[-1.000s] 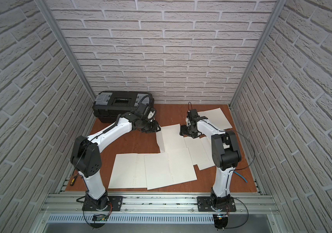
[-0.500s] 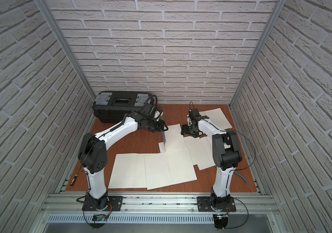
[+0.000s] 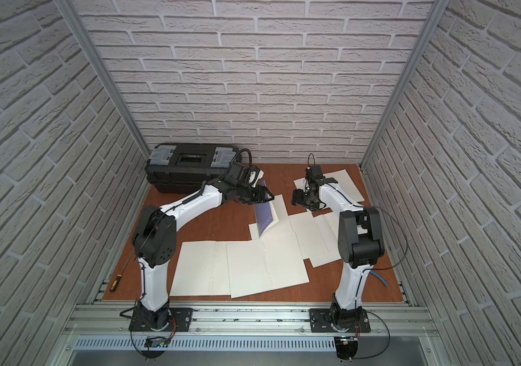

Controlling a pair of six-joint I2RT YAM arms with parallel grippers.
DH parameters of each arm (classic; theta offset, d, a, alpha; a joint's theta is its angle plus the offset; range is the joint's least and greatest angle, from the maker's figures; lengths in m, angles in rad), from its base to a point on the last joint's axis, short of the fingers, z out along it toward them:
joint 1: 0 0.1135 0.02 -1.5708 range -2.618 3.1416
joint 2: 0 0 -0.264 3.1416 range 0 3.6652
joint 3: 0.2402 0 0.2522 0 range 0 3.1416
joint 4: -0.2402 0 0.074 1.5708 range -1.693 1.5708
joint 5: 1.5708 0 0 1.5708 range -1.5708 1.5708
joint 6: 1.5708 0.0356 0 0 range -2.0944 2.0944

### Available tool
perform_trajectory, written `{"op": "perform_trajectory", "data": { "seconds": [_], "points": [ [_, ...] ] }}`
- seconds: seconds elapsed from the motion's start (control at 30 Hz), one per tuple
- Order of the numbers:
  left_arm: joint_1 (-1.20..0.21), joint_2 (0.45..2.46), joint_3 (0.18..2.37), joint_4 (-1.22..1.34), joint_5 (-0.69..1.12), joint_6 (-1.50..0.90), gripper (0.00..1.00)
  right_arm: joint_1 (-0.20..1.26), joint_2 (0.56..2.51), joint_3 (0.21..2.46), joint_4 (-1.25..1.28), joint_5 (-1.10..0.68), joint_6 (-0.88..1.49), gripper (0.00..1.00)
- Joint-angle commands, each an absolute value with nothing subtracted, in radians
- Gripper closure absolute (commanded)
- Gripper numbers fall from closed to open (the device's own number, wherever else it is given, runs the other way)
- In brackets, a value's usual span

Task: Close the notebook
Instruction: Close the notebook at the center of the board, then move the notebook to the center of the board.

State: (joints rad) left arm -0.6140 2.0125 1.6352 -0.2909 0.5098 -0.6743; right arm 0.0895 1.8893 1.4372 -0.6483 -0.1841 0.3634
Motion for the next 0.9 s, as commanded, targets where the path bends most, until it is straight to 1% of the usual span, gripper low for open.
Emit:
{"op": "perform_trajectory", "data": {
  "seconds": [0.0, 0.47, 0.63, 0.77, 0.87],
  "points": [
    [-0.619, 2.046, 1.621, -0.187, 0.559, -0.686, 0.43, 0.084, 1.844, 1.466, -0.659, -0.202, 0.373, 0.23],
    [-0.62, 2.117, 1.598, -0.185, 0.522, -0.699, 0.44, 0.08, 1.824, 1.481, -0.664, -0.222, 0.37, 0.23],
    [-0.623, 2.139, 1.605, -0.243, 0.477, -0.69, 0.46, 0.08, 1.821, 1.471, -0.646, -0.263, 0.366, 0.25],
    [-0.633, 2.157, 1.637, -0.339, 0.403, -0.665, 0.49, 0.079, 1.817, 1.447, -0.62, -0.286, 0.369, 0.27],
    [-0.647, 2.175, 1.667, -0.416, 0.34, -0.641, 0.5, 0.082, 1.822, 1.43, -0.602, -0.301, 0.374, 0.3]
  ]
}}
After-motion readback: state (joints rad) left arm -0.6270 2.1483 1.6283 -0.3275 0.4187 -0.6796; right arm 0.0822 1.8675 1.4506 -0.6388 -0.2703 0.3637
